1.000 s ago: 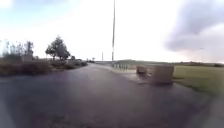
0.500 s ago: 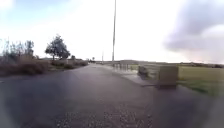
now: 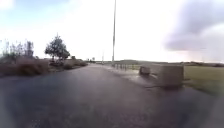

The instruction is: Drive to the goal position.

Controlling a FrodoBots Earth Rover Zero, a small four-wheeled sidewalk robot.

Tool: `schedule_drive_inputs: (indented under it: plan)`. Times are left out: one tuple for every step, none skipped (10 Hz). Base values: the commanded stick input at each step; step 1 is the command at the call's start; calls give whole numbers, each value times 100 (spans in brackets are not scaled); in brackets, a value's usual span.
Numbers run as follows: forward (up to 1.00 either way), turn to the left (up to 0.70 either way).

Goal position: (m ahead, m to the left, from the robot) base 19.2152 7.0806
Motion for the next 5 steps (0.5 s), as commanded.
schedule_drive_inputs:
  plan:
    - [45, 27]
    - [45, 27]
    - [45, 27]
    - [45, 27]
    - [45, 27]
